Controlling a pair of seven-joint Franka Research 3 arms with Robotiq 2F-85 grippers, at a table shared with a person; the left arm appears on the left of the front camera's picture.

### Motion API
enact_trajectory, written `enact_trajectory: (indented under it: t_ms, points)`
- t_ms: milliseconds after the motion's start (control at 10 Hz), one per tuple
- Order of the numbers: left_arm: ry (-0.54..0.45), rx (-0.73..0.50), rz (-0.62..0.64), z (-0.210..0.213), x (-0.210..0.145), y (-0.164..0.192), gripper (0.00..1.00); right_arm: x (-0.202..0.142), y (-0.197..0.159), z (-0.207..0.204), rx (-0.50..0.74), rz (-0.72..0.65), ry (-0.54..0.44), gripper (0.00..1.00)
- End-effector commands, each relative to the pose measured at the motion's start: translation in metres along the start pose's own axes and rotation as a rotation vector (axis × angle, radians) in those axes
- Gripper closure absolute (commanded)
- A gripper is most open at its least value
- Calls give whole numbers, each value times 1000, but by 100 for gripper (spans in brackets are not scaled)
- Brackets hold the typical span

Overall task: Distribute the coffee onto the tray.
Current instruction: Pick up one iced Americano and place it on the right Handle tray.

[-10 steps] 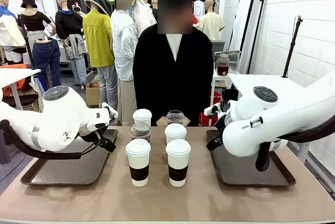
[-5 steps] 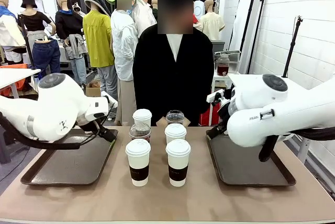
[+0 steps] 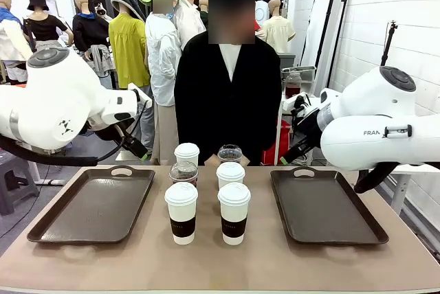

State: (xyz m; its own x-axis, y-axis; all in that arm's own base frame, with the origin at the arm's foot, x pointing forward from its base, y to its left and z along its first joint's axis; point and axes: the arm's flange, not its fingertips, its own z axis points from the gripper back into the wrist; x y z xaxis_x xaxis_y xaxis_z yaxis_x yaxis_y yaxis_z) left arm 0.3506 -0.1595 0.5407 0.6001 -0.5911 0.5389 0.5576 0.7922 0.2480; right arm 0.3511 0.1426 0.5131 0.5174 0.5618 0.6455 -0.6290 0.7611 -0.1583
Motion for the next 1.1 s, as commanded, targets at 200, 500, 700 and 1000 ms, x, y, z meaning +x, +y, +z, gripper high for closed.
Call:
enact_trajectory:
  t_ms: [200,500,700,1000]
  points:
    - [6,27,34,-9,-8,4,0,-5,-6,-2,57,20,-21,0]
    - [-133,-107,-26,3,-17,13,0,-12,-20,13,169,24,-137,0]
    - [-213,-190,-68,15,-26,18,0,-19,-30,24,214,36,-210,0]
    - [-309,-290,-109,19,-32,25,0,-26,-37,28,298,64,-304,0]
